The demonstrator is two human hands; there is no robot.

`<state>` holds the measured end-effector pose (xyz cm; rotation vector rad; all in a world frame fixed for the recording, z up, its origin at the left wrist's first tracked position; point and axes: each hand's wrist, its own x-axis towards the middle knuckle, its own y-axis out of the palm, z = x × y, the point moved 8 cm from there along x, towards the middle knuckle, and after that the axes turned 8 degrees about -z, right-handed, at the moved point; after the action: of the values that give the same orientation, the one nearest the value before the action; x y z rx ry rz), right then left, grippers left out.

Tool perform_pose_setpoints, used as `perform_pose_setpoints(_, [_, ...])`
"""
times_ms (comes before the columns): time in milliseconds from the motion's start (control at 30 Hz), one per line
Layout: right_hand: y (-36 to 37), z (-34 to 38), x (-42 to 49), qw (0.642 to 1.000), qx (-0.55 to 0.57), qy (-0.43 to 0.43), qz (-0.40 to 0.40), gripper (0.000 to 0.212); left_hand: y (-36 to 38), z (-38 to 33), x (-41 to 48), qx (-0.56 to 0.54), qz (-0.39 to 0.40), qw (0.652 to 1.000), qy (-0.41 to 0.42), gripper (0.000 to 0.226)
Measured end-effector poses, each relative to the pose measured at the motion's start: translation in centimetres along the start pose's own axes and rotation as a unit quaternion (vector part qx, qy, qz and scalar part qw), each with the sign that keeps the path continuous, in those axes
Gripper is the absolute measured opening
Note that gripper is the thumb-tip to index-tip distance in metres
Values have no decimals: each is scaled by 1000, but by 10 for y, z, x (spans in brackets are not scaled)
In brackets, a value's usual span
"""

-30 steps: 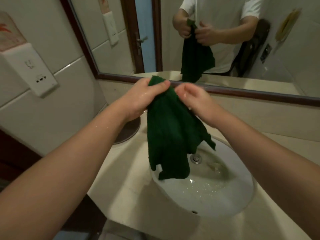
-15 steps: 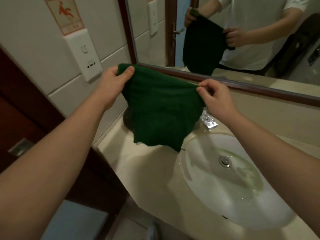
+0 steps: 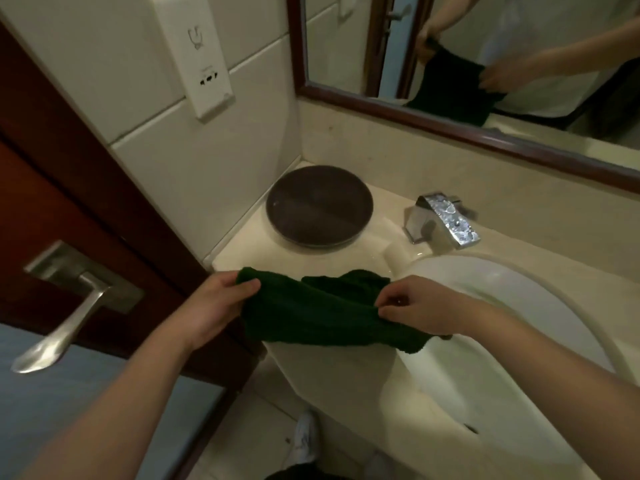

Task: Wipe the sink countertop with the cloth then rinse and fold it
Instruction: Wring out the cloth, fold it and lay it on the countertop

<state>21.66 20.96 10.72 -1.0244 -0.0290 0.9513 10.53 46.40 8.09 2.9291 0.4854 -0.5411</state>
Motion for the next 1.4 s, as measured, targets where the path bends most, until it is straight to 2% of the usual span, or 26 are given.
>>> perform_pose_setpoints(133, [26, -30, 37, 998, 15, 50, 20, 17, -2, 54, 25, 18, -75, 994, -82, 25])
perform_pose_setpoints(333, [14, -55, 99, 997, -7, 50, -64, 18, 1, 66, 66, -1, -115, 990, -84, 23])
perform_pose_setpoints(467, [13, -66, 132, 990, -77, 51, -107, 21, -5, 80, 80, 70, -158, 983, -55, 27])
perform_pose_setpoints(567, [9, -64, 128, 964, -146, 35, -221, 26, -18, 87, 71, 193, -256, 947, -19, 46])
perform_pose_setpoints(633, [18, -58, 112, 968, -119, 13, -223, 24, -21, 71, 55, 341, -314, 882, 79, 44])
perform_pose_setpoints(667, [29, -55, 101, 976, -107, -7, -188, 27, -15, 62, 48, 399, -307, 852, 147, 35])
perform_pose_setpoints(733, [52, -45, 75, 981, -128, -79, -120, 34, 4, 58, 40, 449, -202, 837, 238, 17])
perform_pose_setpoints(800, [73, -43, 51, 966, -188, -153, -88, 39, 16, 75, 30, 490, -69, 830, 255, 21])
perform_pose_setpoints(867, [91, -53, 35, 952, -243, -173, -63, 43, 12, 97, 18, 539, 1, 802, 256, 28])
perform_pose_setpoints(933, [100, -67, 29, 949, -258, -170, -70, 41, 1, 111, 8, 560, 18, 787, 258, 28])
perform_pose_setpoints(1033, [93, -72, 23, 950, -223, -174, -133, 21, -11, 110, 5, 561, -3, 776, 288, 25])
perform_pose_setpoints(1100, [72, -73, 20, 966, -132, -126, -185, 16, -15, 94, 3, 523, -49, 794, 305, 20])
perform_pose_setpoints(1167, [42, -76, 17, 971, -17, -51, -233, 6, -25, 62, 0, 423, -141, 853, 271, 15])
perform_pose_setpoints(1233, [10, -71, 15, 959, 72, -23, -273, 4, -37, 29, 1, 289, -220, 906, 216, 27])
perform_pose_setpoints(1267, [-6, -64, 13, 950, 101, -22, -295, 7, -38, 13, 0, 233, -238, 922, 199, 32])
perform_pose_setpoints(1400, [-57, -40, 11, 914, 244, -30, -324, 17, -38, -38, 2, 94, -253, 943, 193, 25])
